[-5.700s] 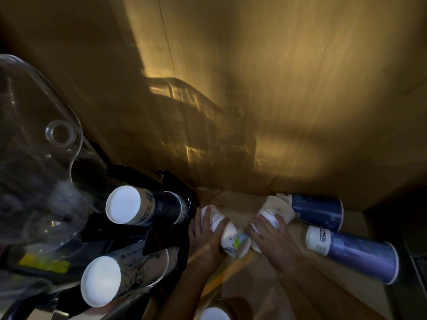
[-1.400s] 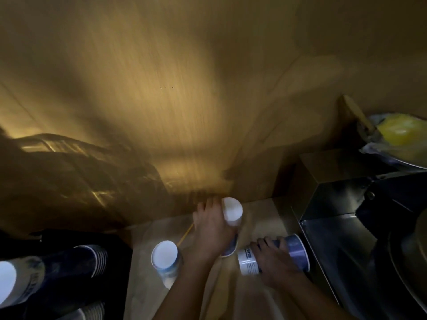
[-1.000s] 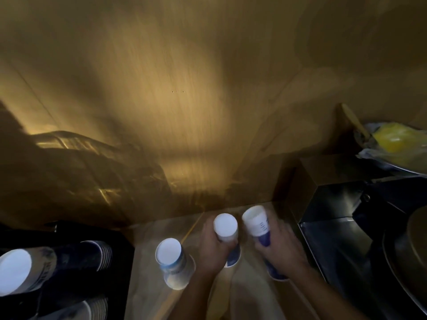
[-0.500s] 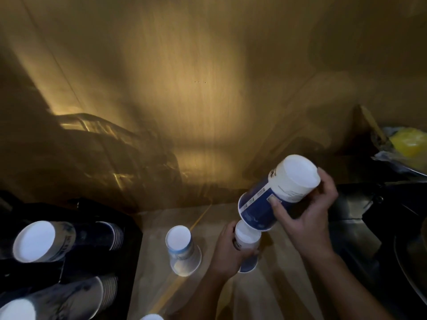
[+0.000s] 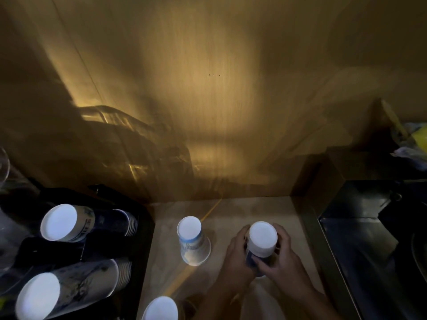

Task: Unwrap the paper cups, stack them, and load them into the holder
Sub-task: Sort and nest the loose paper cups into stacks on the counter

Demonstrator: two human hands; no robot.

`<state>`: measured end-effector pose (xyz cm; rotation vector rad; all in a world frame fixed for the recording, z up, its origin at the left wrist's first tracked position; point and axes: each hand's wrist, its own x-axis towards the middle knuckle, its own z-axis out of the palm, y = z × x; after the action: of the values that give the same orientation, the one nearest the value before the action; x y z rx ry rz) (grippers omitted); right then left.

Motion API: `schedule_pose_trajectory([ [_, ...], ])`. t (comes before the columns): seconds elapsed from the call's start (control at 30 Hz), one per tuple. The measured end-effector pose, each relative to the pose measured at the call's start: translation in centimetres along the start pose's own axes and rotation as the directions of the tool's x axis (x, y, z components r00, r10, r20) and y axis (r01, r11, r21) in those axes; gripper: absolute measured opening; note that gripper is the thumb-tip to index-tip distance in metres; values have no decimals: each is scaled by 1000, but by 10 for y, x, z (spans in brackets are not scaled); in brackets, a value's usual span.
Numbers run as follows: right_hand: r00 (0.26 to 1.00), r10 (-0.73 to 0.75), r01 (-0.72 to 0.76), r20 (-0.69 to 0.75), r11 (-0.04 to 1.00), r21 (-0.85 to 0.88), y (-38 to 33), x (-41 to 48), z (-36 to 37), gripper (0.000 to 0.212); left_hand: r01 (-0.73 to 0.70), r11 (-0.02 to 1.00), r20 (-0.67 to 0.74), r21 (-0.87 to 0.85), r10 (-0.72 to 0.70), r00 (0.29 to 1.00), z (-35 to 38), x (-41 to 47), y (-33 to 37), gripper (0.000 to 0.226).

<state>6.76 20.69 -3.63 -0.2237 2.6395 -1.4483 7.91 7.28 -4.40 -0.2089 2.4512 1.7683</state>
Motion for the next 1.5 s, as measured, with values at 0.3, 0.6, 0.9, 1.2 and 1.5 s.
schedule_pose_trajectory([
  [0.3, 998, -58, 58, 5, 998, 13, 2, -4, 2, 71, -99, 990, -97, 102, 109, 989, 5, -10, -10, 65],
  [0.6, 997, -22, 21, 72, 1000, 9, 5, 22, -2, 72, -101, 975, -21, 195, 107, 994, -3, 12, -2, 73],
  [0.9, 993, -97, 82, -66, 976, -202, -20, 16, -19, 83, -11, 828, 101, 561, -56, 993, -57, 3, 47, 52],
  [1.2, 959, -282, 281, -38, 959, -12, -90, -6, 9, 34, 66, 990, -109, 127, -52, 993, -139, -53, 77, 47],
  [1.5, 720, 384, -518, 578, 851, 81, -77, -46, 100, 47, 502, 673, -136, -543, -660, 739, -158, -95, -11, 49],
])
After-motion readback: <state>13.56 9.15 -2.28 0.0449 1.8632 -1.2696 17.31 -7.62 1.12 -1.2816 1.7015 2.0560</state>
